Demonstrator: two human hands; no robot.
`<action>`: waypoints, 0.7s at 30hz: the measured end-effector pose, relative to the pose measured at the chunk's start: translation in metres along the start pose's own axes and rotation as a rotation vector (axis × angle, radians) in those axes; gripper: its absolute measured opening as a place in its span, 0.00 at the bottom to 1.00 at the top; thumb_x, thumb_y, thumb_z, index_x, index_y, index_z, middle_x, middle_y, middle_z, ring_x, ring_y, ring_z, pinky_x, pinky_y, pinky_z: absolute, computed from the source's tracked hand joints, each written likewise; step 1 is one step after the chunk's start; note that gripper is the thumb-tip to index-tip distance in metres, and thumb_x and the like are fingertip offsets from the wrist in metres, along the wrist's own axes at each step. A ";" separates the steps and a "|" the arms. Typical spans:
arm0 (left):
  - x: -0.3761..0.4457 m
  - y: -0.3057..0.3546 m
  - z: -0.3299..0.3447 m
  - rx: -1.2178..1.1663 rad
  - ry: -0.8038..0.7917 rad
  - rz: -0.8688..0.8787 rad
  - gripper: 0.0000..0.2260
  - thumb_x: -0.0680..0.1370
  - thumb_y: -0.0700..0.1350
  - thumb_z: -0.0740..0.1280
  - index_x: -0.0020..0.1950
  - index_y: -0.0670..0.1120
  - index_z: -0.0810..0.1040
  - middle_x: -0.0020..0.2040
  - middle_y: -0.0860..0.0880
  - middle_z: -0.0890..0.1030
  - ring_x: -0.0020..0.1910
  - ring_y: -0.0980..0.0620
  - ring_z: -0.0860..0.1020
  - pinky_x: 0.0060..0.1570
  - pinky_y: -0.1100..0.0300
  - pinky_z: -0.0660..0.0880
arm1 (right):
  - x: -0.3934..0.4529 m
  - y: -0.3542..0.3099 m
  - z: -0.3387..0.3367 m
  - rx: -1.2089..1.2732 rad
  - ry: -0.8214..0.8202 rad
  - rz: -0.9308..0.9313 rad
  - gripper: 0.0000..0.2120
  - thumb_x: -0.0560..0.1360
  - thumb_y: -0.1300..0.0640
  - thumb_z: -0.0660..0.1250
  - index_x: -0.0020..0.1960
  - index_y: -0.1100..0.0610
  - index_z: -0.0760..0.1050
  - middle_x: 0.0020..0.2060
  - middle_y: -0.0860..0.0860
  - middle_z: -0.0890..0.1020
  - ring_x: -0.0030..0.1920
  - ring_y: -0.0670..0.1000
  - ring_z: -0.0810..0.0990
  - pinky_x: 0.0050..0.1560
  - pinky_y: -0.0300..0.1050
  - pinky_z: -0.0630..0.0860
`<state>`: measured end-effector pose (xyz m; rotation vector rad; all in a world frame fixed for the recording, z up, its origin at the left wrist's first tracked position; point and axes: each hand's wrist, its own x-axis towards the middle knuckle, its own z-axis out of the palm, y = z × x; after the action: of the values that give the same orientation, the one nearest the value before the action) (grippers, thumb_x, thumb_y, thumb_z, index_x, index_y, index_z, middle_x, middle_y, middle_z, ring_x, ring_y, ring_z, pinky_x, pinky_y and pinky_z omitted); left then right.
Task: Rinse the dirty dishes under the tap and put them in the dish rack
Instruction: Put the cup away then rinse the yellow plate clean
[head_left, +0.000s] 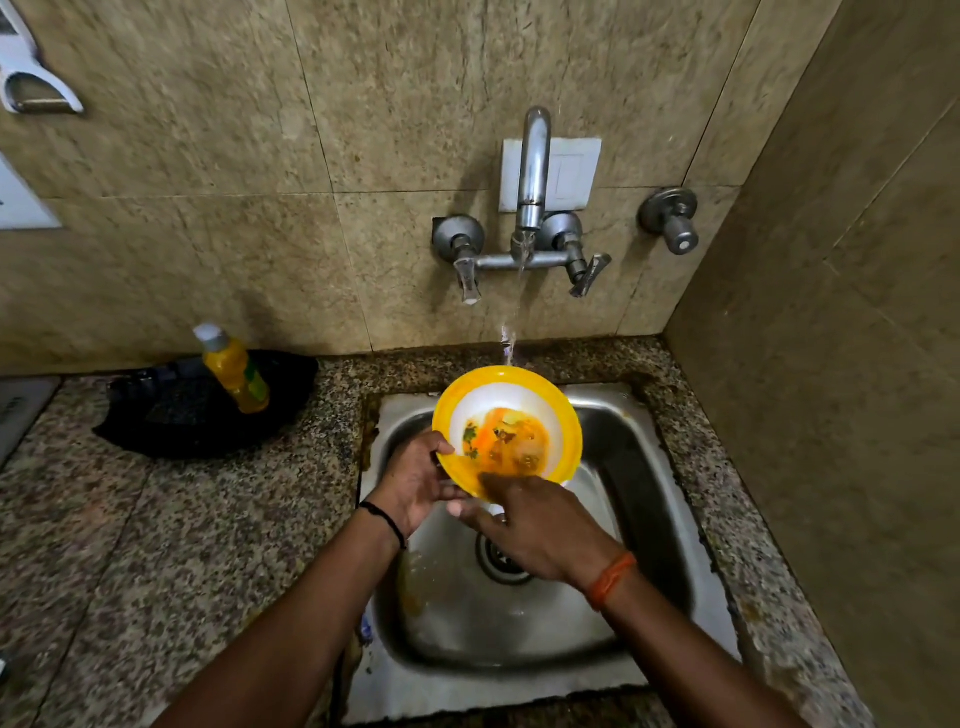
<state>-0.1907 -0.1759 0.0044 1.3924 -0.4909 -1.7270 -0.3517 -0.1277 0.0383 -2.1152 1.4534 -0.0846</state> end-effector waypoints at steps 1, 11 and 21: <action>0.000 -0.001 0.000 -0.013 -0.006 -0.014 0.13 0.71 0.40 0.60 0.53 0.43 0.77 0.47 0.39 0.78 0.37 0.44 0.77 0.35 0.55 0.75 | 0.002 -0.002 -0.003 0.058 -0.006 -0.027 0.31 0.74 0.27 0.49 0.63 0.46 0.73 0.60 0.50 0.81 0.61 0.54 0.77 0.57 0.49 0.74; -0.001 0.012 0.011 0.050 -0.080 0.033 0.12 0.75 0.38 0.57 0.54 0.46 0.76 0.47 0.41 0.80 0.41 0.43 0.78 0.45 0.46 0.78 | 0.037 0.031 -0.025 -0.326 0.085 0.078 0.41 0.73 0.27 0.41 0.75 0.52 0.62 0.75 0.54 0.65 0.74 0.55 0.64 0.71 0.50 0.60; 0.003 0.018 0.009 0.021 -0.037 0.104 0.17 0.73 0.35 0.58 0.53 0.50 0.79 0.47 0.43 0.82 0.36 0.47 0.80 0.34 0.52 0.79 | 0.021 -0.001 -0.034 0.229 -0.068 -0.047 0.24 0.79 0.34 0.51 0.68 0.42 0.72 0.69 0.46 0.74 0.72 0.49 0.67 0.68 0.43 0.63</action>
<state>-0.1923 -0.1901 0.0184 1.3284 -0.5932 -1.6707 -0.3547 -0.1600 0.0618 -1.9469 1.2899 -0.1866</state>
